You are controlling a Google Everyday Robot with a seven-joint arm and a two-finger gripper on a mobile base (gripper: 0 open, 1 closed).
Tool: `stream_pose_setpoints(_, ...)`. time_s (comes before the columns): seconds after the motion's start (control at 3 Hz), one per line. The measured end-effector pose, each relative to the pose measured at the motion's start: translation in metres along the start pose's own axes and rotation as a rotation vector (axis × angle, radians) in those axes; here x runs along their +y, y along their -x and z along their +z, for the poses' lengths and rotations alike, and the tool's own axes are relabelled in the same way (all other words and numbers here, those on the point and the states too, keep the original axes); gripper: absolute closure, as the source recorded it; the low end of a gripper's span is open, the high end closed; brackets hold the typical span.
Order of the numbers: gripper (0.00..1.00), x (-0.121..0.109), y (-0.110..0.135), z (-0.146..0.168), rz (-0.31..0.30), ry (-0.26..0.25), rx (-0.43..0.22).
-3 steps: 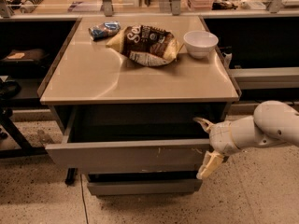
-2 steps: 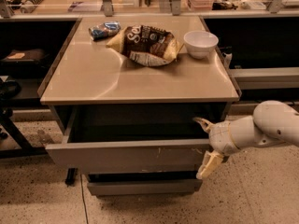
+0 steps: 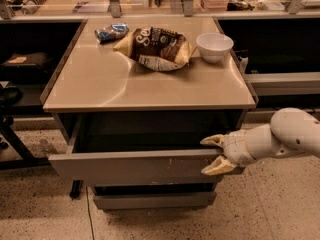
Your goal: Open top drawer
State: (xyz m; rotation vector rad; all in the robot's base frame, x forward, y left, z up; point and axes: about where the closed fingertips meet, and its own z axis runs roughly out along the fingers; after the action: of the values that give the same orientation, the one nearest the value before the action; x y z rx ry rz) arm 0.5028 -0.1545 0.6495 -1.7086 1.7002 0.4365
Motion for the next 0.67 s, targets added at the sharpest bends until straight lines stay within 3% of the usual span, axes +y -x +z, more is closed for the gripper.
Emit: stream_pose_setpoints(0.67, 0.89, 0.0183, -0.0027, -0.0065, -0.003, 0.003, 0.005)
